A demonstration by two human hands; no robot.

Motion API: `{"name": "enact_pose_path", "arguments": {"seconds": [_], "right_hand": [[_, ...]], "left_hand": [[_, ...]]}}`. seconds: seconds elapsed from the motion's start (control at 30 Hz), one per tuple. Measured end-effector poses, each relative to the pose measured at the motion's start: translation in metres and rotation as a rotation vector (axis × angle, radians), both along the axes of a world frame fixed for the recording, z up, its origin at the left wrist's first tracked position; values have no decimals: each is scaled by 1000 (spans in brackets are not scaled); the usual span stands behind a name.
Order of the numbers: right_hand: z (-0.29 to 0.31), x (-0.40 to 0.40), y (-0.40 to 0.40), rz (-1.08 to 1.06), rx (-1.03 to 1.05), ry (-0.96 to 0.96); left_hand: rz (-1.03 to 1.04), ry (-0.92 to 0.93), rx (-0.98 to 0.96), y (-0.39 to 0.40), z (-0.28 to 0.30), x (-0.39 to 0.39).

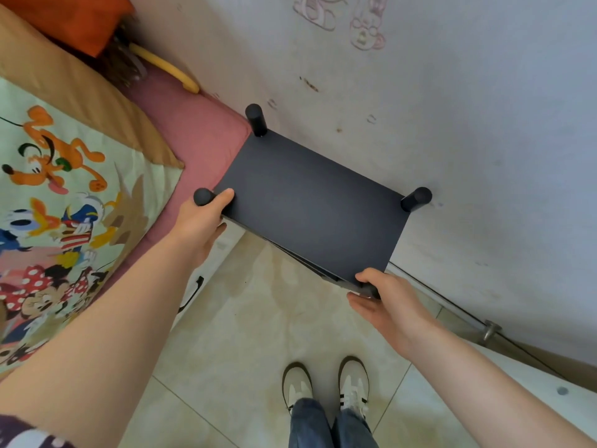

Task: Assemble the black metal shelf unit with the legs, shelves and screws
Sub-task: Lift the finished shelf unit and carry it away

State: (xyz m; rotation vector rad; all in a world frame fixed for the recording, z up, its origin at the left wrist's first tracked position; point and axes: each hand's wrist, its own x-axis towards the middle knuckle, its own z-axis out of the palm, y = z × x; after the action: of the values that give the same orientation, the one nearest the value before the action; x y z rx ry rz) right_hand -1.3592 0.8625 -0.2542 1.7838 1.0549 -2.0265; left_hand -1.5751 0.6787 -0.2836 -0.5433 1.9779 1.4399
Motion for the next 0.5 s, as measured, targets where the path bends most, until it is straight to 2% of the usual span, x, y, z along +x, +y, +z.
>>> {"name": "enact_pose_path", "arguments": {"seconds": [0.1,0.27,0.5], "right_hand": [[11,-1,8,118,10,-49],[27,-13,24,191,58,-71],[25,-28,22,183,63,-120]], "left_hand": [[-31,88,-40,-6,15,4],[-121,183,-71,-9,39,5],[-253,24,-139,-11,25,-17]]}}
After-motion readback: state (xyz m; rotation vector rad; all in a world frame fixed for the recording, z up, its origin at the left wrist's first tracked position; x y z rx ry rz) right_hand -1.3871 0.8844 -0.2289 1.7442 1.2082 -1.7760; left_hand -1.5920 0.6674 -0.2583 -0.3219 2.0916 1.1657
